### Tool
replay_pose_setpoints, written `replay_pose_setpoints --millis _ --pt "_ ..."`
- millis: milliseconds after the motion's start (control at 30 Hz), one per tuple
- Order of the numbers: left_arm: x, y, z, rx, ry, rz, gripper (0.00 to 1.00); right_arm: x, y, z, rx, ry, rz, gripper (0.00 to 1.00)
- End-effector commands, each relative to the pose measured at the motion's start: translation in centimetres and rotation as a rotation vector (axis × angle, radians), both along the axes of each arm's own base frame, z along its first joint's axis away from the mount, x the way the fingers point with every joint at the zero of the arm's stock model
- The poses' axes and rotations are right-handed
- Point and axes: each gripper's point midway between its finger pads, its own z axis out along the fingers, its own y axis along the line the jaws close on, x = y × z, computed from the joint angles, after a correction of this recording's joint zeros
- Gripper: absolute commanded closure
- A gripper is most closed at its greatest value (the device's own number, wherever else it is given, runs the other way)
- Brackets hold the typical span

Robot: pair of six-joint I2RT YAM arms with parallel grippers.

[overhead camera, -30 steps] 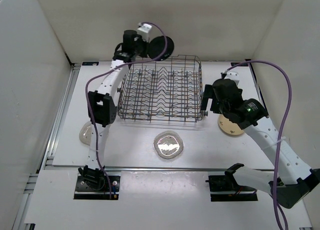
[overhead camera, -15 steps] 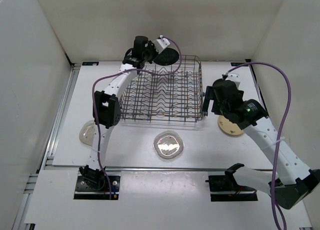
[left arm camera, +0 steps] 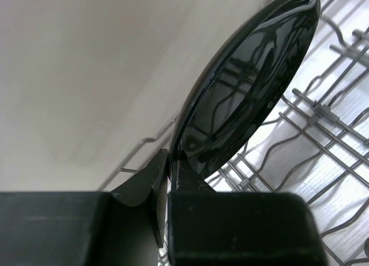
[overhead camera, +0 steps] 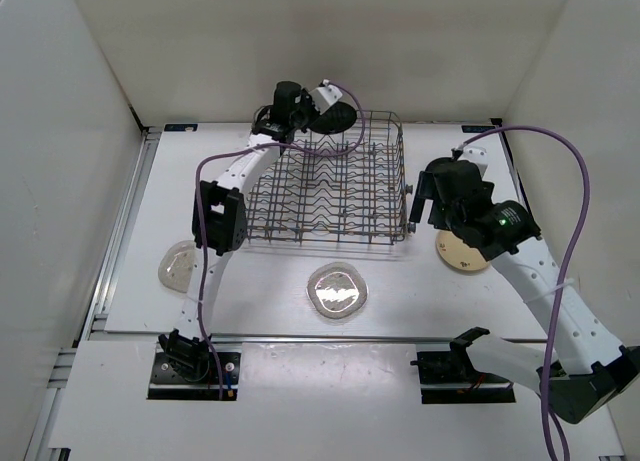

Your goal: Load the plates into the dish rack

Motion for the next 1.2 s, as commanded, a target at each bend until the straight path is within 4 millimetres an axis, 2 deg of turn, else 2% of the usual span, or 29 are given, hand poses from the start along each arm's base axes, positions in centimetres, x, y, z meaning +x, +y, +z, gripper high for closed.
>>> replay_pose_setpoints --millis 0,33,200,300,333,433,600,633,667,733,800,833,867,933,967,1000,1067,1100,1167 --pt "0.3 -0.3 0.5 -0.028 -0.022 0.015 0.9 -0.4 -0.4 0.1 -0.001 -0.005 0.001 0.0" --pt "0.4 -0.2 0.7 -0.029 -0.031 0.024 0.9 -0.4 -0.4 0.1 -0.002 -0.005 0.001 0.0" --pt "0.2 -0.1 -1.6 -0.019 0.012 0.027 0.9 -0.4 -0.5 0.1 0.004 -0.001 -0.002 0.0" --pt "0.2 -0.1 -1.9 -0.026 0.018 0.03 0.9 -0.3 -0.7 0.1 0.004 -0.001 -0.011 0.0" --pt "0.1 -0.1 -3.0 -0.019 0.035 0.03 0.9 -0.3 -0.7 0.1 0.004 -0.001 -0.011 0.0" --pt "-0.1 -0.1 -3.9 -0.027 0.06 0.036 0.9 -0.3 -0.8 -0.3 0.005 0.01 -0.014 0.0" --pt "0.0 0.4 -4.7 -0.057 0.088 0.088 0.88 -0.3 -0.8 -0.3 0.012 0.009 -0.02 0.0" --pt "0.0 0.4 -4.7 -0.057 0.088 0.089 0.77 -0.3 -0.8 -0.3 0.012 0.009 -0.02 0.0" --pt "0.1 0.5 -4.7 -0.061 0.09 0.103 0.72 -0.3 -0.8 -0.3 0.012 0.009 -0.02 0.0" --pt "0.3 0.7 -4.5 -0.062 0.079 0.114 0.71 -0.3 -0.8 -0.3 0.012 0.009 -0.02 0.0" --pt "0.5 1.0 -4.1 -0.072 0.073 0.14 0.49 -0.3 -0.8 -0.3 0.012 0.009 -0.02 0.0" --pt "0.9 1.5 -3.2 -0.086 0.051 0.176 0.39 -0.4 -0.6 -0.4 0.018 0.013 -0.014 0.0" --pt "1.0 1.6 -2.3 -0.093 0.03 0.187 0.32 -0.5 -0.7 -0.7 0.014 0.021 -0.014 0.0" --pt "1.2 2.0 -2.0 -0.103 0.019 0.218 0.25 -0.5 -0.6 -0.7 0.02 0.02 -0.02 0.0" --pt "1.4 2.1 -0.4 -0.118 -0.013 0.225 0.2 -0.5 -0.6 -0.7 0.02 0.02 -0.02 0.0" --pt "1.5 2.3 -0.4 -0.116 -0.015 0.234 0.11 -0.5 -0.6 -0.7 0.02 0.02 -0.02 0.0" --pt "1.6 2.5 2.4 -0.149 -0.062 0.247 0.0 -0.5 -0.6 -0.7 0.02 0.02 -0.02 0.0" --pt "1.7 2.7 2.7 -0.154 -0.077 0.259 0.0 -0.4 -0.6 -0.7 0.027 0.02 -0.026 0.0" --pt "1.6 3.0 6.1 -0.185 -0.135 0.269 0.0 -0.4 -0.6 -0.7 0.027 0.02 -0.026 0.0"
